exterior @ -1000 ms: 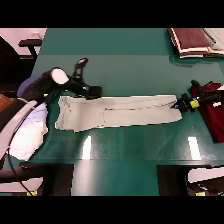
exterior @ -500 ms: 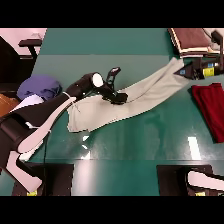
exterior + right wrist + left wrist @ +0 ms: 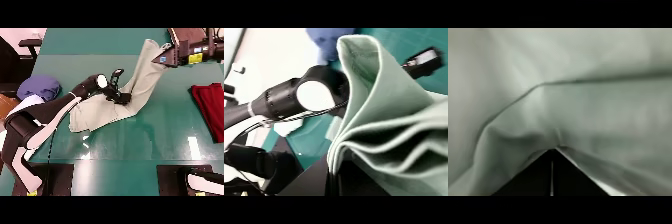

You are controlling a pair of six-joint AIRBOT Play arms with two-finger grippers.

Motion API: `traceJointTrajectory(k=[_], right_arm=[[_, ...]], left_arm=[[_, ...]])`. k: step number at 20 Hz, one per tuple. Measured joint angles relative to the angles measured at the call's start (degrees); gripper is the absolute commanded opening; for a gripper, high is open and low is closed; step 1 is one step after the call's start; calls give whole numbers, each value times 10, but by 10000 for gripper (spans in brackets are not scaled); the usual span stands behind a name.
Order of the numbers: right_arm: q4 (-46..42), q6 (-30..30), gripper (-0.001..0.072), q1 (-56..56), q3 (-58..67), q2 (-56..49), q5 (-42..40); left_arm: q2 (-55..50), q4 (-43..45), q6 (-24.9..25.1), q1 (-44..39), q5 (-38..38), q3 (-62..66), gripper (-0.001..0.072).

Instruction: Fold the shirts.

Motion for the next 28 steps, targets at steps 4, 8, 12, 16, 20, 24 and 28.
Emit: traceJointTrajectory(k=[4,8,12,16,20,24,28], right_arm=[[11,-2,14,65,3,-1,-24],[17,-17,103,166,4,-28,-83],[19,-43,471,296,4,-103,-187],[9,-58,468,364,12,-167,-238],[-60,-51,469,317,-20,-163,-216],[-156,-10,666,199,-122,-121,-196],[-173,8,647,107,-192,-127,-182]], left_arm=[[63,34,-1,60,-43,18,26],[186,100,-2,156,-73,23,27],[307,166,-2,246,-88,25,27],[372,198,-1,294,-108,25,27],[391,211,-1,309,-136,25,27],[395,213,1,294,-150,23,27],[379,213,3,253,-147,21,27]])
